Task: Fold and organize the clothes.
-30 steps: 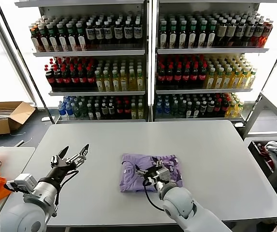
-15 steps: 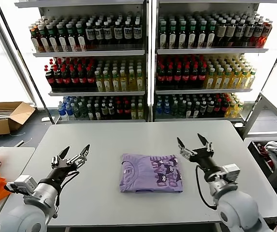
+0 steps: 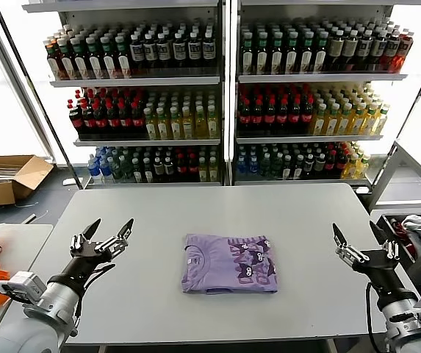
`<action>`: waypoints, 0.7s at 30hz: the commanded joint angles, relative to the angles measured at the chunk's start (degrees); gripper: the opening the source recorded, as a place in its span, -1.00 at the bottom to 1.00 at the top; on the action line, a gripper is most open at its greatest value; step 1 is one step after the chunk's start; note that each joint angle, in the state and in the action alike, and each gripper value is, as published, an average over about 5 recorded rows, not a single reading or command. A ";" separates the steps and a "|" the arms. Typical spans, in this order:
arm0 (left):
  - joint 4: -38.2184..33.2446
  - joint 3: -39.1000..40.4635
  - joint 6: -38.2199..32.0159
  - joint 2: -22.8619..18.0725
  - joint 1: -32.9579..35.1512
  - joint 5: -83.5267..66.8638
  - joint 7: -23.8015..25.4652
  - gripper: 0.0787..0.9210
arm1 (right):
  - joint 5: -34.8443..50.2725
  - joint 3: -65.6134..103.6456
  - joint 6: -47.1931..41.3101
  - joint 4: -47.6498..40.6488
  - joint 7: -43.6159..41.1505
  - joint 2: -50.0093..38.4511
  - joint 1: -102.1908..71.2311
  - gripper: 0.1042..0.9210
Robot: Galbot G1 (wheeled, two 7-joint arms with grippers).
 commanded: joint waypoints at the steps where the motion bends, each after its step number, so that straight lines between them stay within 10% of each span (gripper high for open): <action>1: -3.96 -5.52 0.95 -2.90 2.79 1.54 5.71 0.77 | -2.31 6.55 2.33 2.27 -2.76 3.26 -5.71 0.76; 21: -0.03 -10.14 -2.99 -6.45 6.86 12.26 16.64 0.77 | -5.97 8.00 4.71 0.52 -5.35 4.79 -9.64 0.76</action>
